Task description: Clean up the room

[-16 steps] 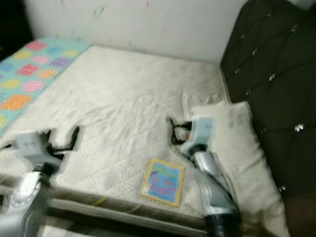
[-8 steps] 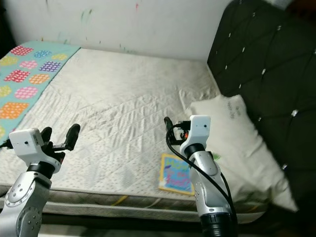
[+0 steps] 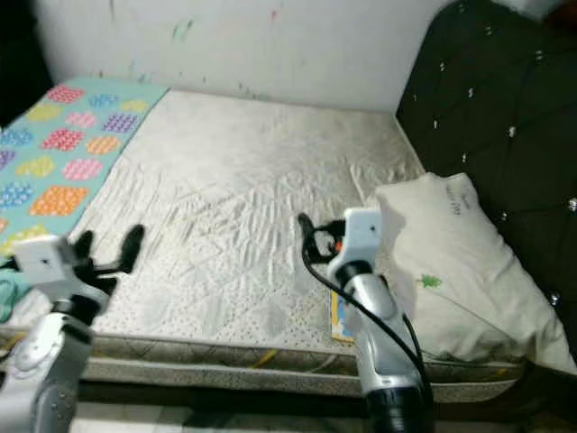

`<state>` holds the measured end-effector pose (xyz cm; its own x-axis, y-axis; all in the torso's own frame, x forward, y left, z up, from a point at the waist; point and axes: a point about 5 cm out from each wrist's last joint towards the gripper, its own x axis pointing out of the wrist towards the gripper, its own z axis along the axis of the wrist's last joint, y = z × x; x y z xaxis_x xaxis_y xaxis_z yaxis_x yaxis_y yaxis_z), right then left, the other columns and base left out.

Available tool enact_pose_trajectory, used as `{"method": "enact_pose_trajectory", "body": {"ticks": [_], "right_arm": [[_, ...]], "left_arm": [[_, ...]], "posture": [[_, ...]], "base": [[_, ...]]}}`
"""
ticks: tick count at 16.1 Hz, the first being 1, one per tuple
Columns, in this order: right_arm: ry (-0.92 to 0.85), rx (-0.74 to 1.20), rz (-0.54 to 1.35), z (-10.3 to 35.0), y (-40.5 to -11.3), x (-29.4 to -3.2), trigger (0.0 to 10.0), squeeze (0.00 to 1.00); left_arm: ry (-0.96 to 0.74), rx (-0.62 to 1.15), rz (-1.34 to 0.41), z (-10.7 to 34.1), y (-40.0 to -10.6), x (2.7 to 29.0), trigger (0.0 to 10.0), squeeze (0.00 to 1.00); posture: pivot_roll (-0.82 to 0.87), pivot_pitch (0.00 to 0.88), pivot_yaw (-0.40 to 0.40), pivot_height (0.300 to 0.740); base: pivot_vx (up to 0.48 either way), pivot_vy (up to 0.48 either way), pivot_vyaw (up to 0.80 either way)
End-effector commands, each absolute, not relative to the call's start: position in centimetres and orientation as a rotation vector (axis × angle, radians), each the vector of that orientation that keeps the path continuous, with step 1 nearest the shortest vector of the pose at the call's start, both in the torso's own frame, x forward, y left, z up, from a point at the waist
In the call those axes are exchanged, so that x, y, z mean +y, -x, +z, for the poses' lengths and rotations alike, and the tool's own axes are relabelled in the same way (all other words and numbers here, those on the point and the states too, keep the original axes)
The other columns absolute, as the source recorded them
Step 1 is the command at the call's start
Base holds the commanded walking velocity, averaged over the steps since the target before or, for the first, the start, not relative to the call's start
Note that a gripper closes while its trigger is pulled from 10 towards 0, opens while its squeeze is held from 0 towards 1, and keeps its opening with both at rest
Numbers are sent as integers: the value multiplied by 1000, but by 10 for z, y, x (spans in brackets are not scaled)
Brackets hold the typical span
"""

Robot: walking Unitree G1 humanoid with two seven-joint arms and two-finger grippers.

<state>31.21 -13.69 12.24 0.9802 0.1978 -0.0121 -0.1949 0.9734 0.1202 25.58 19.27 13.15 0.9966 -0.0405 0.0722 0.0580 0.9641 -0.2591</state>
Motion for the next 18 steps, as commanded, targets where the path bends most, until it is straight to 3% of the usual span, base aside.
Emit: {"method": "enact_pose_trajectory", "body": {"ticks": [1,9,18], "right_arm": [[-109,9,182,126,-313,-144,10000,0],[-100,11,181,125,-314,-145,10000,0],[-80,13,171,123,-315,-152,10000,0]], "left_arm": [[267,-80,-73,135,-257,189,10000,0],[269,-76,-85,134,-258,189,10000,0],[284,-59,-53,131,-261,191,10000,0]], "posture": [[9,0,-59,740],[7,0,-60,740],[7,0,-62,740]], "base": [[368,0,0],[419,0,0],[0,31,0]]}}
